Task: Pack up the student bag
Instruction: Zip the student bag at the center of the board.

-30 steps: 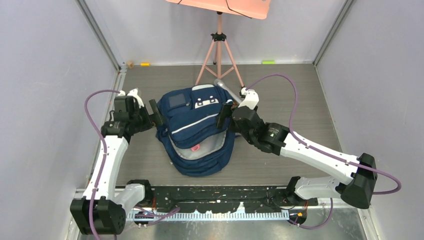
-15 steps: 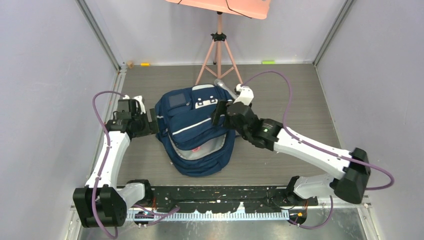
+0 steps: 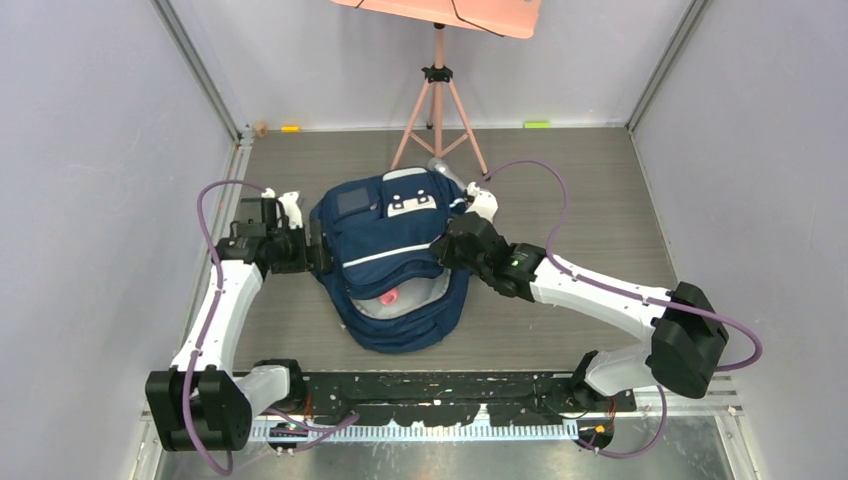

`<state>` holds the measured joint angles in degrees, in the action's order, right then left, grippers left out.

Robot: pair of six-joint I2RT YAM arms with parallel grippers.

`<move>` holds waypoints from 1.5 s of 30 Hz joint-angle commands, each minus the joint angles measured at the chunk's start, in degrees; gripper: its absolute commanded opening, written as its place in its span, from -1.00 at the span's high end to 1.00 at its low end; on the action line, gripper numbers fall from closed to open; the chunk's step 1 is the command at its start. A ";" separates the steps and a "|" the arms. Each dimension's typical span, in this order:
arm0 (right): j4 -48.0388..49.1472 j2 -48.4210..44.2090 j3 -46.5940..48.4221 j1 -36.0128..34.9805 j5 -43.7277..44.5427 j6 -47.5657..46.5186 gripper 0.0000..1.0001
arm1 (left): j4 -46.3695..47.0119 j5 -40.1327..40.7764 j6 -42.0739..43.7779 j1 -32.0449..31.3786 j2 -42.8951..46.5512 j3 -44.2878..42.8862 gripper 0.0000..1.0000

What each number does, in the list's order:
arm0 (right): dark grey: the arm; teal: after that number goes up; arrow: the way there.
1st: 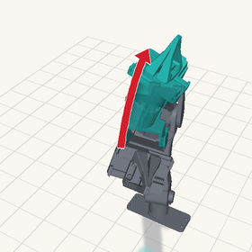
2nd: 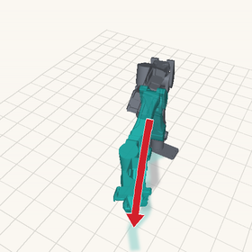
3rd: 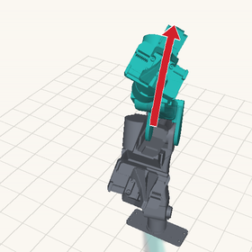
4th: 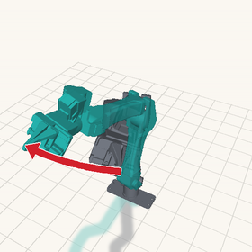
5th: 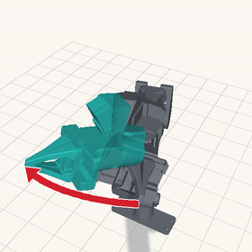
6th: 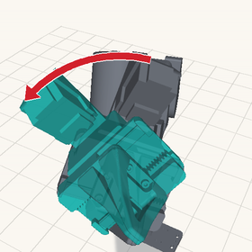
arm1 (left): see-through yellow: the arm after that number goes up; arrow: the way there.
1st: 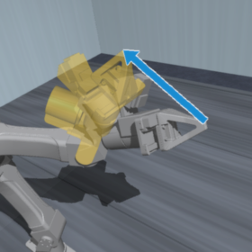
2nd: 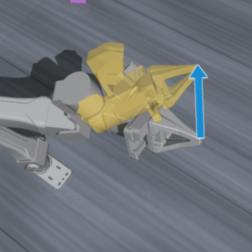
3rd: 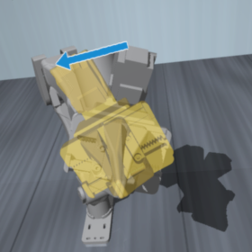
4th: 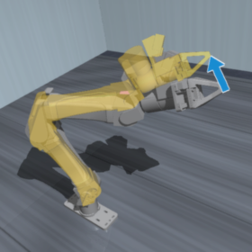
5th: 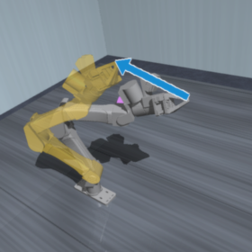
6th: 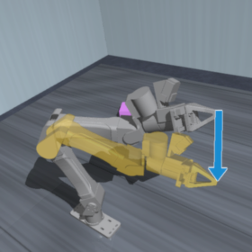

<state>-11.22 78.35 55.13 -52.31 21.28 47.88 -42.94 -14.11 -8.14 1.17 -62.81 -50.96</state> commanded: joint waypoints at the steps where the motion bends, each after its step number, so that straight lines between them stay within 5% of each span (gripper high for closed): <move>1: -3.78 2.04 -0.70 4.34 -2.23 -9.25 0.96 | 0.76 -6.19 1.33 -3.56 2.08 -0.07 -0.47; 9: -4.03 1.68 -0.42 16.87 -17.08 -19.75 0.99 | 1.74 -8.15 1.54 -6.62 3.92 0.96 -0.36; 15: -2.34 2.89 -0.40 20.72 -25.79 -20.60 0.99 | 1.52 -6.43 1.49 -6.62 0.60 -0.14 0.09; 19: -1.88 2.92 0.00 21.72 -27.63 -20.35 0.99 | 0.71 -8.41 3.10 -6.66 -4.62 -1.92 0.19; 34: -0.26 3.96 0.80 22.22 -33.04 -20.02 0.99 | 8.05 -11.63 10.49 -6.62 -8.15 -1.14 0.12; 45: 0.49 3.95 0.18 22.26 -35.57 -19.59 0.99 | 10.76 -11.73 14.42 -6.73 -11.08 -0.72 -0.20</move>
<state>-8.56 80.66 55.51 -30.50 -14.35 31.14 -35.40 -24.69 3.75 -5.30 -73.93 -50.57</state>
